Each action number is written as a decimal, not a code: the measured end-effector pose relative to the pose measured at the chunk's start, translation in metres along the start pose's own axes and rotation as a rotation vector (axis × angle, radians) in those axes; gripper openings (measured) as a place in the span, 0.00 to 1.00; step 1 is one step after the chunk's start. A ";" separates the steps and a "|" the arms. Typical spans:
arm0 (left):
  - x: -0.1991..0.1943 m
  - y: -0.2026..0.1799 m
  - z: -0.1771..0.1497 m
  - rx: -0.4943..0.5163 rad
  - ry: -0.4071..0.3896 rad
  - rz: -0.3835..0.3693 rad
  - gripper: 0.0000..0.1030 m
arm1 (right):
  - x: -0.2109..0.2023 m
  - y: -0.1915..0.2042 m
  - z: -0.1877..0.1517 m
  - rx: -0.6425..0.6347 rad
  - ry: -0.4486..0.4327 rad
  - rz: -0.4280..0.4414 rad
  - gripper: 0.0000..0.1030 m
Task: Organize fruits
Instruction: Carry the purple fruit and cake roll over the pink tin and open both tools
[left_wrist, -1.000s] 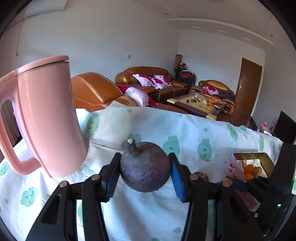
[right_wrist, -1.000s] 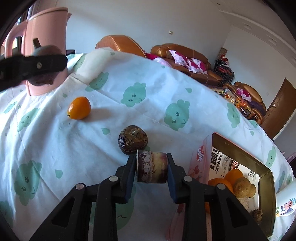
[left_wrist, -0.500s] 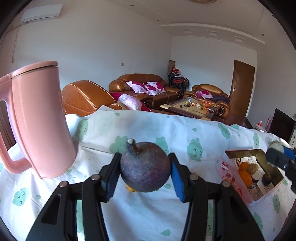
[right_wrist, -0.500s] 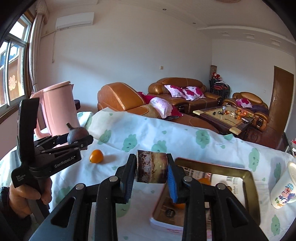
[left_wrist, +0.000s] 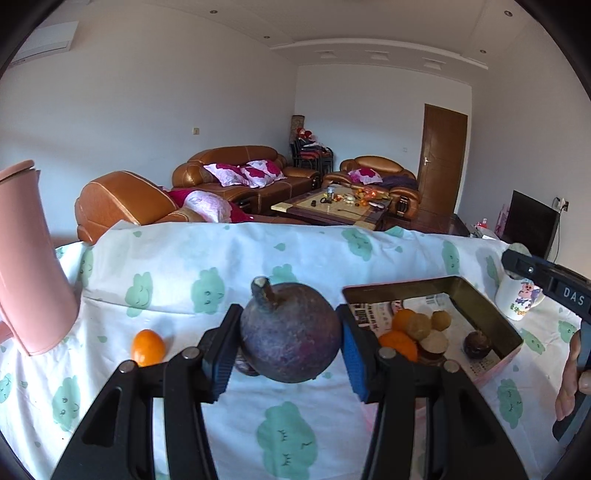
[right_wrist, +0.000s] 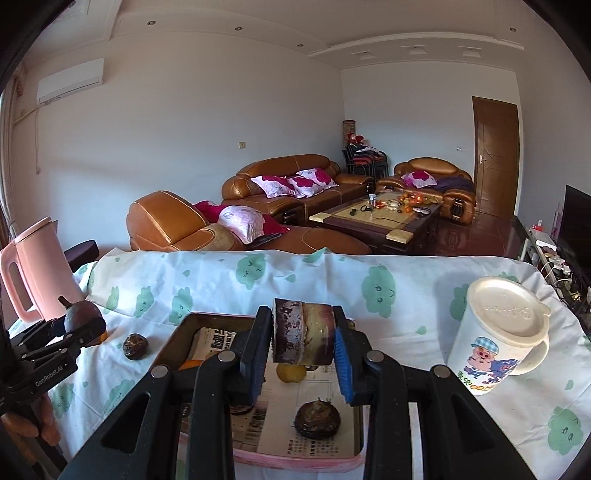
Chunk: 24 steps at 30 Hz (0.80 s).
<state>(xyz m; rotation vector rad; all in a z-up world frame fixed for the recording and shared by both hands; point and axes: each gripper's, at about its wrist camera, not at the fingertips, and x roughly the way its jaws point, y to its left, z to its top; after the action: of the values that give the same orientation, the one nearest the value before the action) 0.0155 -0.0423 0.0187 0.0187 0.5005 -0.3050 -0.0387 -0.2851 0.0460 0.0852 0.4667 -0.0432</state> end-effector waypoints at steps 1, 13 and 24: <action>0.003 -0.012 0.001 0.015 0.004 -0.012 0.51 | 0.000 -0.004 0.000 0.000 0.004 -0.012 0.32; 0.037 -0.120 -0.008 0.159 0.098 -0.067 0.51 | 0.029 -0.025 -0.015 0.003 0.096 -0.039 0.32; 0.043 -0.131 -0.013 0.193 0.149 -0.049 0.51 | 0.051 -0.026 -0.029 0.046 0.186 0.017 0.33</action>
<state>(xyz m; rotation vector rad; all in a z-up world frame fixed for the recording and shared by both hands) 0.0071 -0.1787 -0.0060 0.2186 0.6181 -0.4015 -0.0079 -0.3090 -0.0047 0.1388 0.6512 -0.0298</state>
